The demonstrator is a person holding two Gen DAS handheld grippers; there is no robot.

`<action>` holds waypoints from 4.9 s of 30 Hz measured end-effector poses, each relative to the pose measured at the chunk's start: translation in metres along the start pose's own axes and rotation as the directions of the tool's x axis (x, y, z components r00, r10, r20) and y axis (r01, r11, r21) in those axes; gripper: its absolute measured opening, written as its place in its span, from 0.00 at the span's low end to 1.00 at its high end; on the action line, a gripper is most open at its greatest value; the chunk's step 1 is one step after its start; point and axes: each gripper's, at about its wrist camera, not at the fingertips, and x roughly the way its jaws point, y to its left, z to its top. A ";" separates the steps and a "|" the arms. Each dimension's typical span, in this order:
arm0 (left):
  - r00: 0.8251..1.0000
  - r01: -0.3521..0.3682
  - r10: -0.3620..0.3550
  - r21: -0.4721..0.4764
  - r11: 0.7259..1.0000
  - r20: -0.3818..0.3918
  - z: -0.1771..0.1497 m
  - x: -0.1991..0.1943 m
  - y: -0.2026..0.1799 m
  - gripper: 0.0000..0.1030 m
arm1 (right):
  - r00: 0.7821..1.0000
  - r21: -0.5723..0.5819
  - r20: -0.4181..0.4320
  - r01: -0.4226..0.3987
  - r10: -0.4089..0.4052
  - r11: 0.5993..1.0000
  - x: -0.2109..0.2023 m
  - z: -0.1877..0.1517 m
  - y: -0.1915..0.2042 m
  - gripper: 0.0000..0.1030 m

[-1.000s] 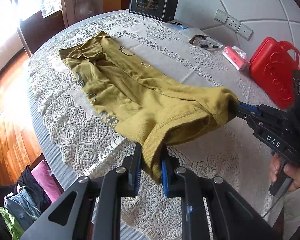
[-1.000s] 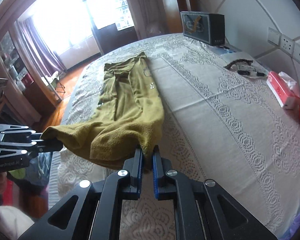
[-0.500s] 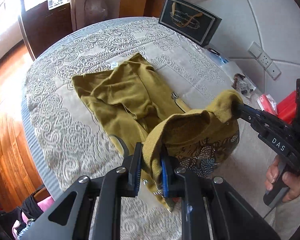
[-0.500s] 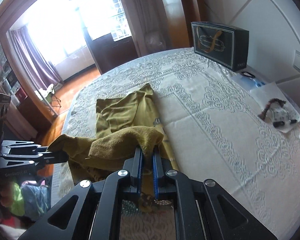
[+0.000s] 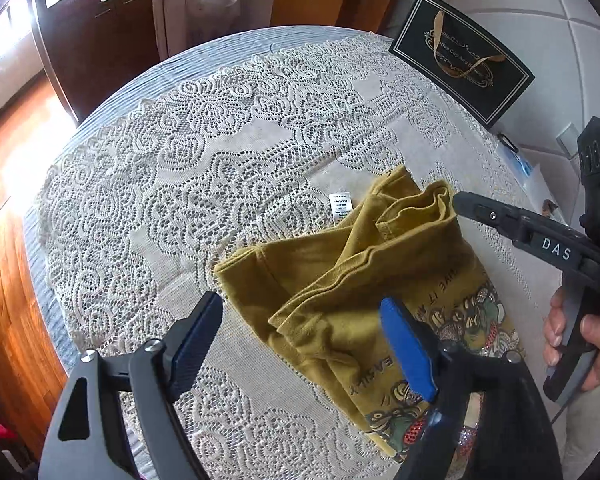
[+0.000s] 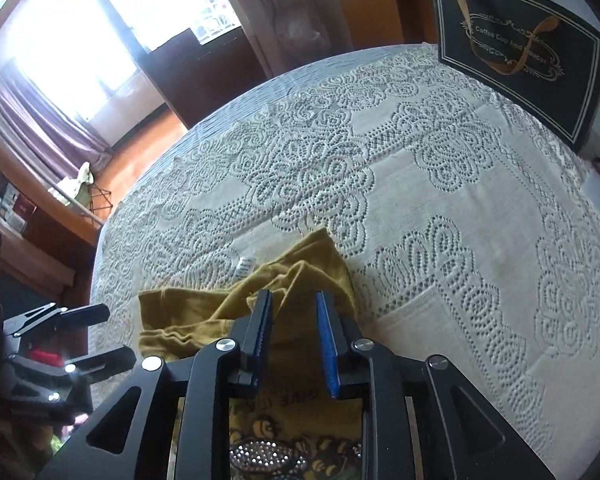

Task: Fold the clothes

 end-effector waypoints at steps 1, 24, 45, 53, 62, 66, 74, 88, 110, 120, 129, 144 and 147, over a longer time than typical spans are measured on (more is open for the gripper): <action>1.000 0.010 -0.009 0.013 1.000 -0.011 -0.003 0.000 -0.002 0.79 | 1.000 0.028 0.000 0.015 -0.015 0.999 -0.004 -0.003 -0.005 0.22; 0.979 0.189 -0.096 0.610 0.770 -0.182 0.062 0.071 -0.114 0.79 | 0.948 0.709 -0.083 0.272 -0.306 0.651 -0.104 -0.192 -0.065 0.30; 0.936 0.347 -0.196 0.677 0.649 -0.292 0.027 0.043 -0.026 0.80 | 0.889 0.835 -0.072 0.302 -0.453 0.460 -0.103 -0.236 0.061 0.29; 0.899 0.420 -0.211 0.620 0.663 -0.383 0.017 0.059 -0.008 0.56 | 0.895 0.879 -0.027 0.233 -0.446 0.415 -0.090 -0.259 0.095 0.29; 0.884 0.454 -0.217 0.648 0.612 -0.414 0.017 0.048 -0.016 0.14 | 0.878 0.864 -0.039 0.269 -0.477 0.425 -0.067 -0.247 0.091 0.25; 0.938 0.345 -0.200 0.746 0.569 -0.282 0.037 0.008 -0.010 0.13 | 0.881 0.844 -0.028 0.273 -0.472 0.461 -0.079 -0.240 0.102 0.17; 0.935 0.334 -0.078 0.780 0.529 -0.347 0.021 0.037 0.006 0.18 | 0.872 0.863 -0.053 0.285 -0.487 0.416 -0.086 -0.248 0.095 0.23; 0.928 0.373 -0.227 0.714 0.593 -0.296 0.114 0.085 -0.079 0.64 | 0.845 0.886 0.036 0.220 -0.533 0.408 -0.130 -0.213 0.011 0.29; 0.955 0.296 -0.196 0.670 0.681 -0.223 0.134 0.117 -0.073 0.01 | 0.845 0.904 0.041 0.196 -0.533 0.380 -0.112 -0.202 -0.033 0.27; 0.917 0.391 -0.157 0.743 0.543 -0.368 0.057 0.102 -0.072 0.02 | 0.915 0.872 -0.002 0.199 -0.403 0.447 -0.081 -0.214 -0.005 0.12; 0.897 0.439 -0.212 0.729 0.525 -0.388 0.044 0.085 -0.056 0.65 | 0.901 0.871 -0.057 0.255 -0.429 0.420 -0.097 -0.241 0.039 0.16; 0.930 0.345 -0.142 0.672 0.655 -0.339 0.058 0.095 -0.010 0.79 | 0.885 0.914 0.031 0.163 -0.464 0.372 -0.103 -0.264 0.059 0.17; 0.929 0.357 -0.166 0.676 0.645 -0.332 0.050 0.097 -0.024 0.78 | 0.882 0.915 0.013 0.180 -0.472 0.362 -0.096 -0.259 0.055 0.17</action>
